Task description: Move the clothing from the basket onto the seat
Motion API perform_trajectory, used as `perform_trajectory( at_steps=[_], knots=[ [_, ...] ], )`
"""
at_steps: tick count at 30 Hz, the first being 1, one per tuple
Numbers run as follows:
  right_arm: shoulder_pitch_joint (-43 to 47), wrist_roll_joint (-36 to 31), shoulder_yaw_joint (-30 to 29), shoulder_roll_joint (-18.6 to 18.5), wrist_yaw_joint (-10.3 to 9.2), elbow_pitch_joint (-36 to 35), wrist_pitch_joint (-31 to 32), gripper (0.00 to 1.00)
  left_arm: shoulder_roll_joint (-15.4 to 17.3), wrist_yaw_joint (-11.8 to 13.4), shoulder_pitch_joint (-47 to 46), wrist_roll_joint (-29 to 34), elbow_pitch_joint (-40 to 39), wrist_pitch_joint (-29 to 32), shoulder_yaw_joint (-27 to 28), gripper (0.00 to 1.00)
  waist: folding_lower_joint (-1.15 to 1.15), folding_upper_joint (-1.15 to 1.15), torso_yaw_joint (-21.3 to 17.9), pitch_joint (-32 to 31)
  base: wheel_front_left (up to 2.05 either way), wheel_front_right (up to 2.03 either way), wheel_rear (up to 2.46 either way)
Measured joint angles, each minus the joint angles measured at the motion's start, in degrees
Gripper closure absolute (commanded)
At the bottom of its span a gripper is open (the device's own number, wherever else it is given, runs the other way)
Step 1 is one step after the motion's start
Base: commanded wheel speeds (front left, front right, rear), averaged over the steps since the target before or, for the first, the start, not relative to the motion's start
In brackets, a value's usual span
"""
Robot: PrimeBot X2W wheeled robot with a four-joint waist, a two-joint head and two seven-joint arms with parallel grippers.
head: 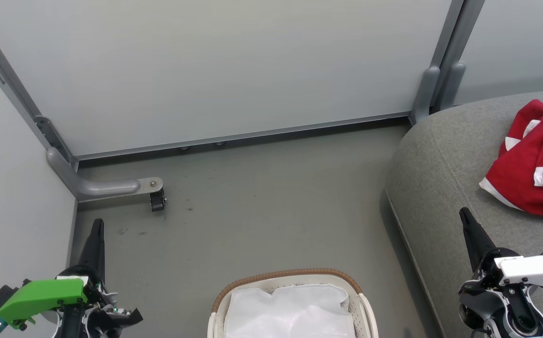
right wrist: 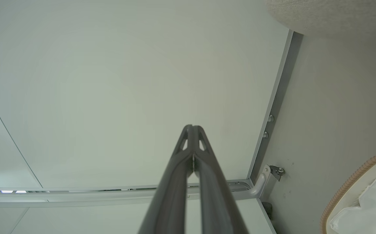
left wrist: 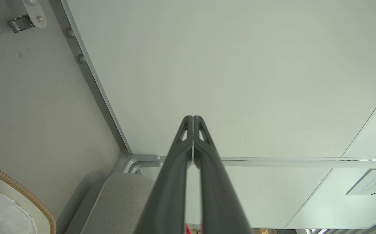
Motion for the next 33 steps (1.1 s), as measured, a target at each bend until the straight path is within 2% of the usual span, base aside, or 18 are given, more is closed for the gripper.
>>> perform_trajectory(
  at_steps=[33],
  knots=[
    [0.0, 0.0, 0.0, 0.0, 0.00, 0.0, 0.0, 1.00, 0.0, 0.0, 0.0, 0.0, 0.0, 0.0, 0.0, 1.00, 0.00, 0.00, 0.0, 0.0, 0.00, 0.00, 0.00]
  ],
)
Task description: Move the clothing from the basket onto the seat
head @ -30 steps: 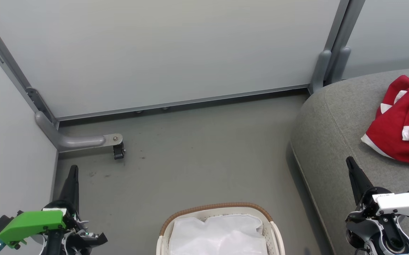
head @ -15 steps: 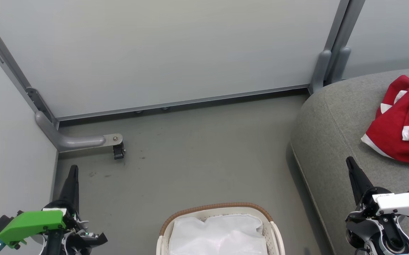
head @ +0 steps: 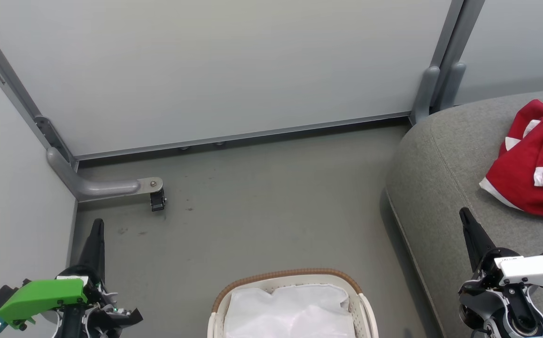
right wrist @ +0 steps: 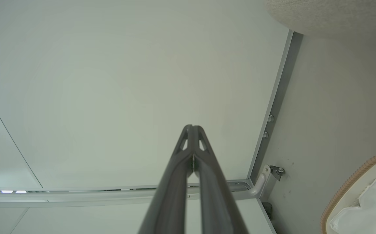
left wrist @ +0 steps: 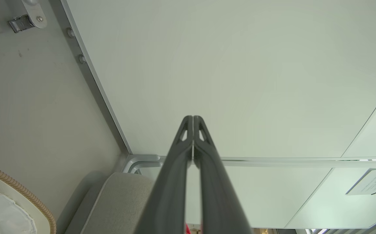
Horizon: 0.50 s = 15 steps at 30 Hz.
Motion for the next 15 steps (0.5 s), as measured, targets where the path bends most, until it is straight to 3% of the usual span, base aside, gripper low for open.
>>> perform_trajectory(
  at_steps=[15],
  knots=[
    [0.0, 0.0, 0.0, 0.0, 0.00, 0.0, 0.0, 1.00, 0.0, 0.0, 0.0, 0.0, 0.0, 0.0, 0.0, 1.00, 0.00, 0.00, 0.0, 0.0, 0.00, 0.00, 0.00]
  ],
)
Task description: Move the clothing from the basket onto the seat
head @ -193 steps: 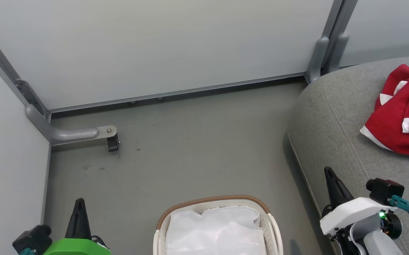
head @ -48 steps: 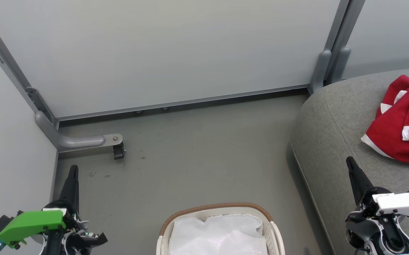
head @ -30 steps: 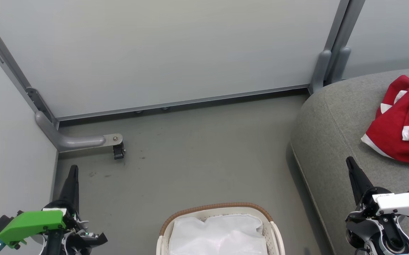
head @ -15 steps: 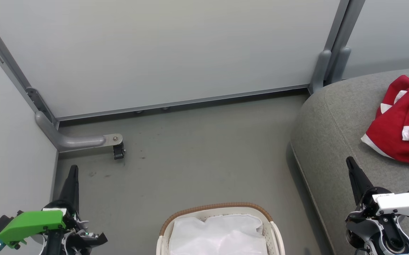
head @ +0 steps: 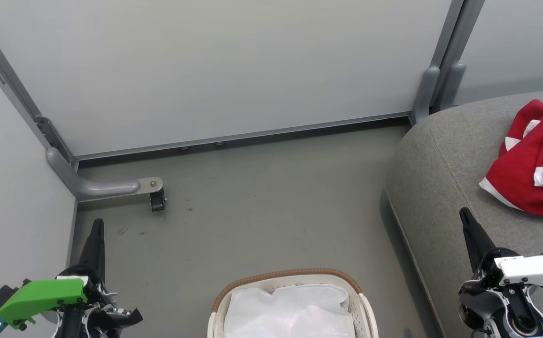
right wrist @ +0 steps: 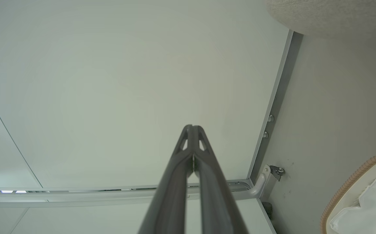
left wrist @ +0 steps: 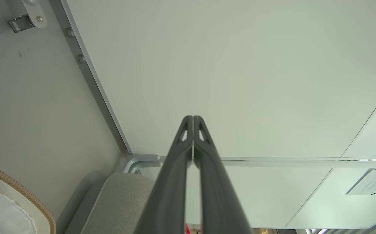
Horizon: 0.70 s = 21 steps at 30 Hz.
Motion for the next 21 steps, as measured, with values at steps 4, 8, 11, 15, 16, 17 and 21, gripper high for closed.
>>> perform_trajectory(
  at_steps=[4, 8, 11, 15, 16, 17, 21],
  knots=[
    [0.0, 0.0, 0.0, 0.0, 0.00, 0.0, 0.0, 1.00, 0.0, 0.0, 0.0, 0.0, 0.0, 0.0, 0.0, 1.00, 0.00, 0.00, 0.0, 0.0, 0.00, 0.00, 0.00],
    [0.0, 0.0, 0.0, 0.0, 0.00, 0.0, 0.0, 1.00, 0.0, 0.0, 0.0, 0.0, 0.0, 0.0, 0.0, 1.00, 0.00, 0.00, 0.0, 0.0, 0.00, 0.00, 0.00],
    [0.0, 0.0, 0.0, 0.0, 0.00, 0.0, 0.0, 1.00, 0.0, 0.0, 0.0, 0.0, 0.0, 0.0, 0.0, 1.00, 0.00, 0.00, 0.0, 0.0, 0.00, 0.00, 0.00],
    [0.0, 0.0, 0.0, 0.0, 0.00, 0.0, 0.0, 1.00, 0.0, 0.0, 0.0, 0.0, 0.0, 0.0, 0.0, 1.00, 0.00, 0.00, 0.0, 0.0, 0.00, 0.00, 0.00],
    [0.0, 0.0, 0.0, 0.0, 0.00, 0.0, 0.0, 1.00, 0.0, 0.0, 0.0, 0.0, 0.0, 0.0, 0.0, 1.00, 0.00, 0.00, 0.0, 0.0, 0.00, 0.00, 0.00],
    [0.0, 0.0, 0.0, 0.0, 0.00, 0.0, 0.0, 1.00, 0.0, 0.0, 0.0, 0.0, 0.0, 0.0, 0.0, 1.00, 0.00, 0.00, 0.0, 0.0, 0.00, 0.00, 0.00],
    [0.0, 0.0, 0.0, 0.0, 0.00, 0.0, 0.0, 1.00, 0.0, 0.0, 0.0, 0.0, 0.0, 0.0, 0.0, 1.00, 0.00, 0.00, 0.0, 0.0, 0.00, 0.00, 0.00]
  ],
)
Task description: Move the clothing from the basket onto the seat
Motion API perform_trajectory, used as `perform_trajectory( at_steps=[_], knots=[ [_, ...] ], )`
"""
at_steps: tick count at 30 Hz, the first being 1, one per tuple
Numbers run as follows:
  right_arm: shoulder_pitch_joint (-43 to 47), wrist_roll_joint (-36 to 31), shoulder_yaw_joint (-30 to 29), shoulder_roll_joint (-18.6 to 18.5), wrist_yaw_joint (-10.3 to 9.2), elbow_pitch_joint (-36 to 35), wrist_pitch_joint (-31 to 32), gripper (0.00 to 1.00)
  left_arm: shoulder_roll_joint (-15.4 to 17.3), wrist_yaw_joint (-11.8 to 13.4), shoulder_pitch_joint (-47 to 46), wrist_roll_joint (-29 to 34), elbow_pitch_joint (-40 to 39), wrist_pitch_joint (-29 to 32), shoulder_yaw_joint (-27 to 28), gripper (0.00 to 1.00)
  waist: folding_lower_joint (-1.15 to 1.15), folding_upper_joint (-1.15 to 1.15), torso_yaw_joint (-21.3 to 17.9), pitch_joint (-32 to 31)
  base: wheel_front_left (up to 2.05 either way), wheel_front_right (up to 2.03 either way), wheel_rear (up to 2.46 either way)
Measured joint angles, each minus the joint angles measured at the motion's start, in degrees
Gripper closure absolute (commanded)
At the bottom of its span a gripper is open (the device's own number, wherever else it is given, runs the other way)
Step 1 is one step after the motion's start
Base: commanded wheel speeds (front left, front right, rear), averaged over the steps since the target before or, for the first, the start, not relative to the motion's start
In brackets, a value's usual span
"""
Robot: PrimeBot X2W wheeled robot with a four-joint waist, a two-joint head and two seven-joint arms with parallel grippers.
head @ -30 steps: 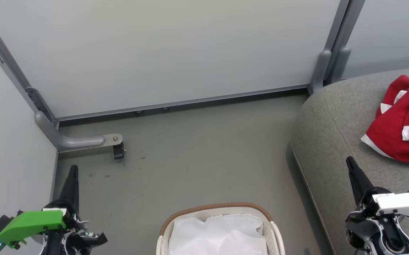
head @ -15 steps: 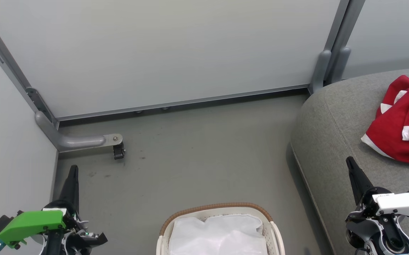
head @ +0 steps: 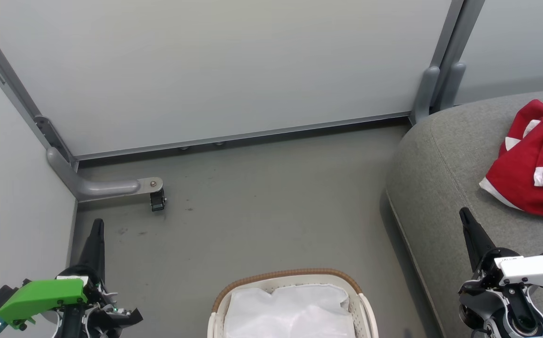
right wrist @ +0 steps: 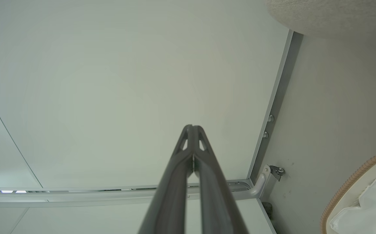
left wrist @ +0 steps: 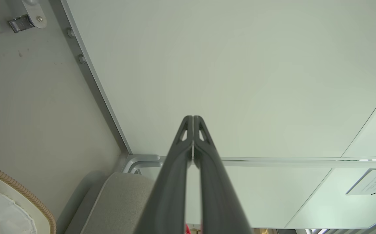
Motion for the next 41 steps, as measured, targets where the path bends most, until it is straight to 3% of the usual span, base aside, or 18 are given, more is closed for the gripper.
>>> perform_trajectory(
  at_steps=[41],
  knots=[
    [0.0, 0.0, 0.0, 0.0, 0.00, 0.0, 0.0, 1.00, 0.0, 0.0, 0.0, 0.0, 0.0, 0.0, 0.0, 1.00, 0.00, 0.00, 0.0, 0.0, 0.00, 0.00, 0.00]
  ],
)
